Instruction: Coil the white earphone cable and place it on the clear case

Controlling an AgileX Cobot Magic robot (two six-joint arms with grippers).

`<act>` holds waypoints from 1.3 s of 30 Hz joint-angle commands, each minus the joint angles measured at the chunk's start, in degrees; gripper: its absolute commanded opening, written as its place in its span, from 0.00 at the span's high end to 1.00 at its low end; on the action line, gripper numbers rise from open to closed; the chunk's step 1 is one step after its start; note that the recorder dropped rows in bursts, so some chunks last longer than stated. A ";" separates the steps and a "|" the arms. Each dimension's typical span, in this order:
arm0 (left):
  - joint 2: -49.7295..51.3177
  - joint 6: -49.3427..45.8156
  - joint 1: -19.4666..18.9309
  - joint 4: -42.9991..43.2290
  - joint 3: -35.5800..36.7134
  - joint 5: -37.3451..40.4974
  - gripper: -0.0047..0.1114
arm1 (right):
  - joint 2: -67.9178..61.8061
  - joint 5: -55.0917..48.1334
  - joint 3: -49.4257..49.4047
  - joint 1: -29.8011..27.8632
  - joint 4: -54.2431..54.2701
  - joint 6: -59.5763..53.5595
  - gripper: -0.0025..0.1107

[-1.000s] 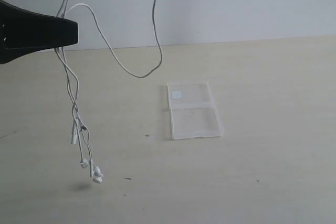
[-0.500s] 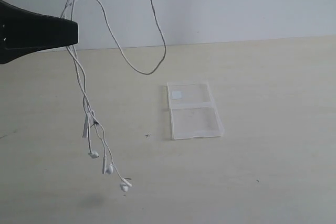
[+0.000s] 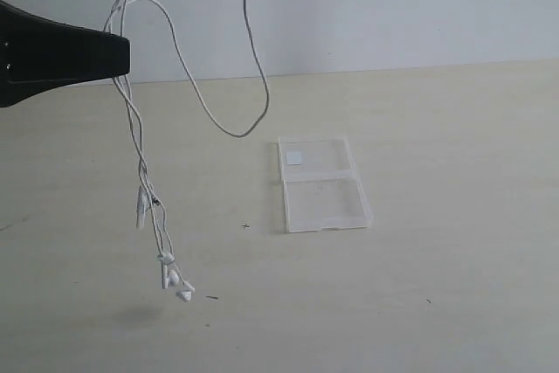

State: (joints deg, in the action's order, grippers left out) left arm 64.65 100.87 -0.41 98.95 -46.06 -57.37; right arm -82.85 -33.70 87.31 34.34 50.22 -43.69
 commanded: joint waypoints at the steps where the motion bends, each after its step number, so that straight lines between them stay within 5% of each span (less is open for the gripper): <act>1: 0.10 2.83 -0.20 1.00 -0.74 0.48 0.96 | 0.12 -1.40 0.60 -0.34 -9.45 7.98 0.98; 7: -1.69 4.81 -0.20 1.00 -3.73 0.88 0.96 | 0.12 -11.16 0.46 -0.34 -38.52 31.93 0.98; 12: -3.56 8.95 -0.20 1.00 -6.60 2.10 0.96 | 0.00 -32.66 -2.59 -0.34 -51.28 36.24 0.98; 15: -3.57 8.95 -0.20 1.00 -7.31 2.85 0.96 | 0.00 -36.26 -6.06 -0.34 -45.30 33.72 0.83; 17: -3.57 8.95 -0.20 1.00 -7.42 3.74 0.96 | 0.00 -36.26 -6.41 -0.34 -36.20 26.69 0.58; 18: -3.40 8.95 -0.20 1.00 -7.42 3.84 0.96 | 0.25 -36.26 -6.41 -0.34 -30.62 22.79 0.37; 20: -3.31 8.95 -0.20 1.00 -7.42 4.18 0.96 | 0.23 -36.26 -6.41 -0.34 -24.97 19.27 0.23; 39: -3.31 5.40 -0.20 1.00 -7.42 5.03 0.96 | -8.53 -14.62 -6.41 -0.34 -5.14 -2.33 0.23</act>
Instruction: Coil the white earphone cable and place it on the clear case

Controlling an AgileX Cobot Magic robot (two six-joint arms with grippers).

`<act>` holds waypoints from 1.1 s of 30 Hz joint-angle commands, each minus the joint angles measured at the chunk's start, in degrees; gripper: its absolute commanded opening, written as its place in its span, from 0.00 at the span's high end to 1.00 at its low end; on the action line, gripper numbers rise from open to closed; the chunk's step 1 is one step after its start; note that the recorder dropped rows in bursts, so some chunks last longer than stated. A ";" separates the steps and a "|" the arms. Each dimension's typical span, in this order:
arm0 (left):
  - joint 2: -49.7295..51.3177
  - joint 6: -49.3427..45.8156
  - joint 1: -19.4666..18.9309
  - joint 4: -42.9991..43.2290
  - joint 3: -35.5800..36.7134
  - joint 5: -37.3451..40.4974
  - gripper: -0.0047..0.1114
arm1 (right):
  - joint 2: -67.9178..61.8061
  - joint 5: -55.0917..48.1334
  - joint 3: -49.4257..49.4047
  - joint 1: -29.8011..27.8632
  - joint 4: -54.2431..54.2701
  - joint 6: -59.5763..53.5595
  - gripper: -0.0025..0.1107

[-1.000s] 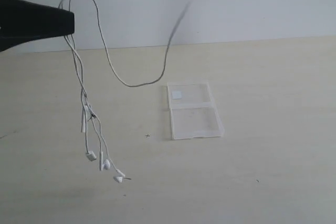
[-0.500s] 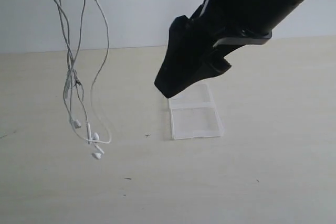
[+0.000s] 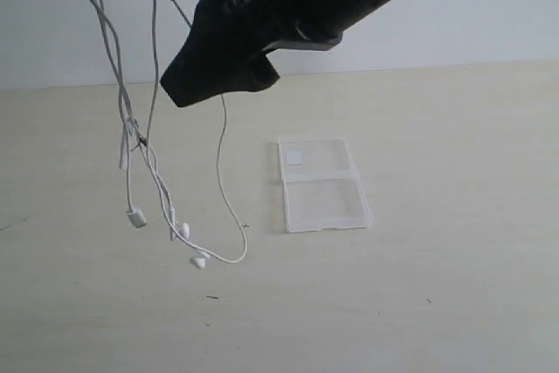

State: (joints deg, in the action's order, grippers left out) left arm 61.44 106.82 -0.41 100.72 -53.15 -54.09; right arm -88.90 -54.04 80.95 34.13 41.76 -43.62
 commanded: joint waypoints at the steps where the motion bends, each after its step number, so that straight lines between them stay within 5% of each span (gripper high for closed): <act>1: -0.10 -0.53 -0.20 -0.77 -0.32 2.69 0.96 | -3.17 5.99 -0.05 -0.12 5.57 -3.18 0.23; 11: -0.10 -1.09 -0.20 -0.77 -0.32 13.37 0.96 | -9.81 4.31 -0.05 -0.12 24.48 -18.90 0.23; 19: -0.10 -0.23 -0.20 -0.77 -0.32 15.05 0.96 | -12.84 13.49 -0.05 -0.12 36.53 -31.07 0.23; 25: -0.10 -0.12 -0.20 -0.77 -0.32 17.98 0.96 | -15.53 11.24 -0.05 0.12 46.32 -37.86 0.23; 33: -0.10 -0.18 -0.20 -4.67 -0.32 19.24 0.96 | -16.80 16.48 -0.05 4.95 49.86 -46.60 0.23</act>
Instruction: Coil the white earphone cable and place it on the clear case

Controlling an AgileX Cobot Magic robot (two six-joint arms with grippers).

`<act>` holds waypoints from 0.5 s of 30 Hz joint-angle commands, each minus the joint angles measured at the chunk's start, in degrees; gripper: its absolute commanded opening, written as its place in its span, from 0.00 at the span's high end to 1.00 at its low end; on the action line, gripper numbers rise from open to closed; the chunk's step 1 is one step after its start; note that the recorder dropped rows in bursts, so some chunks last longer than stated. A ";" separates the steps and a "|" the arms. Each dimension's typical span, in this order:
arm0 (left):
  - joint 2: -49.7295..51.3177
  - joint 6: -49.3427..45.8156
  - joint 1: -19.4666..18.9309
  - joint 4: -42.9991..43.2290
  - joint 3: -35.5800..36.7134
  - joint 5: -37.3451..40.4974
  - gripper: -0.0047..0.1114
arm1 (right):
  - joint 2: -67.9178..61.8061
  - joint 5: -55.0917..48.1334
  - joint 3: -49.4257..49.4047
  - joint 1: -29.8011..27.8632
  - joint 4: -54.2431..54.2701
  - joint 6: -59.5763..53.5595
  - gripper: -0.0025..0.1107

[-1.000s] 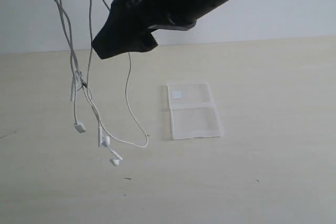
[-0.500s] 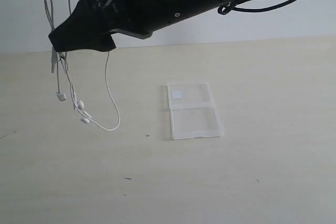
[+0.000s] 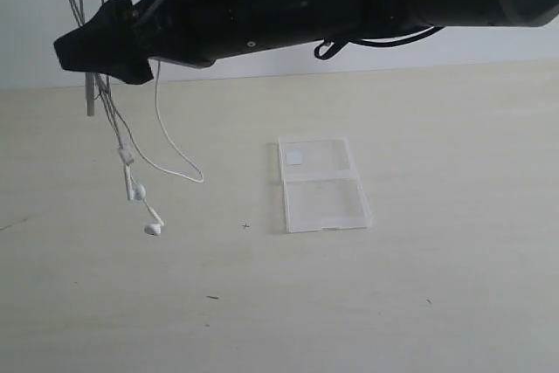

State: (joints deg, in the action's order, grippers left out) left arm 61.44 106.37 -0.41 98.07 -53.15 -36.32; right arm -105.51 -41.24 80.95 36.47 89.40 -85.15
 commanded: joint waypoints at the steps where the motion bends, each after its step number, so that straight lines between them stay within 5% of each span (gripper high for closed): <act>1: -0.10 0.27 -0.20 -2.13 -0.32 1.47 0.96 | -0.19 5.77 -0.05 3.44 2.23 -5.79 0.24; 5: -0.10 0.27 -0.20 -2.66 -0.32 1.73 0.96 | -0.19 13.89 -0.05 5.95 3.38 -6.83 0.33; 10: -0.10 0.27 -0.20 -2.66 -0.32 4.12 0.96 | -0.19 15.48 -0.05 6.79 3.47 -6.57 0.56; 15: -0.10 0.27 -0.20 -2.66 -0.32 6.05 0.96 | -0.19 16.30 -0.05 6.79 3.61 -4.35 0.57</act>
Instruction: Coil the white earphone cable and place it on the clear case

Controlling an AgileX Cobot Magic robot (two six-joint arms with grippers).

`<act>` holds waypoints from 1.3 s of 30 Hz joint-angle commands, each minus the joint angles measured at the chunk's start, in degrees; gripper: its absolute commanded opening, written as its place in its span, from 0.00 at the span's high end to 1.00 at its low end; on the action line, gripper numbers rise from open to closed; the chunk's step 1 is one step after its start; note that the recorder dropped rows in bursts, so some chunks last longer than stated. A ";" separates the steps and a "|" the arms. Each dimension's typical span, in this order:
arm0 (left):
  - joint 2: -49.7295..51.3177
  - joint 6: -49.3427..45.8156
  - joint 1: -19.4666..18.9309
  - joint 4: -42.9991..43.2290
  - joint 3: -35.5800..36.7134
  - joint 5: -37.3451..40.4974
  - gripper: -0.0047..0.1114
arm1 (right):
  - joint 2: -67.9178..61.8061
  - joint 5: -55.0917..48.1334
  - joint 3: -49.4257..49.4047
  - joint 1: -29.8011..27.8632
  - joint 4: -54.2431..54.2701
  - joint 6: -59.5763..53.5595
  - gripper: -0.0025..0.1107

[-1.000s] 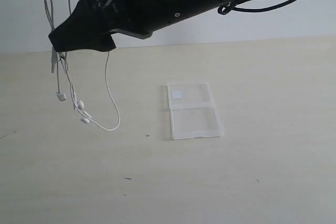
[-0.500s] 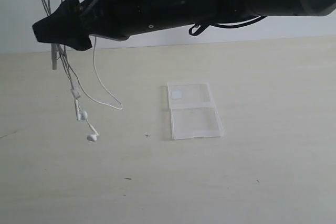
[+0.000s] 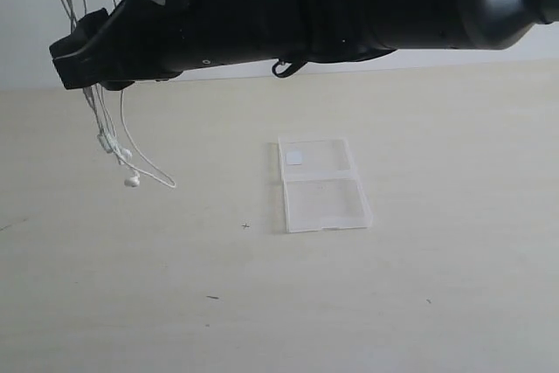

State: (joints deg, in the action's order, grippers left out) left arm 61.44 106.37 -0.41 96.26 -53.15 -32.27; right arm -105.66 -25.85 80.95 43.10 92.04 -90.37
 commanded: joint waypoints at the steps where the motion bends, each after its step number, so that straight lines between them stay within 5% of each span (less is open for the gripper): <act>1: -0.10 0.27 -0.20 -0.85 -0.32 2.37 0.96 | -0.03 1.04 -0.05 0.17 0.97 0.87 0.57; 6: -0.10 0.27 -0.20 -1.34 -0.32 2.72 0.96 | -0.24 2.48 -0.05 0.17 2.98 2.08 0.59; 14: -0.10 0.27 -0.20 -2.33 -0.32 1.90 0.96 | -0.37 2.03 -0.05 0.17 3.79 0.36 0.98; 30: -0.10 6.90 -0.20 3.68 -0.09 4.47 0.96 | 1.92 9.42 -0.05 0.17 1.29 3.49 0.98; 39: -0.10 7.83 -0.20 3.68 0.50 3.77 0.96 | 9.11 18.96 -0.05 0.05 -22.10 16.73 0.98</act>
State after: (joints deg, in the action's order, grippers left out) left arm 61.44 112.89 -0.41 99.80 -52.85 -28.44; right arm -98.95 -8.39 80.95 43.24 79.01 -79.88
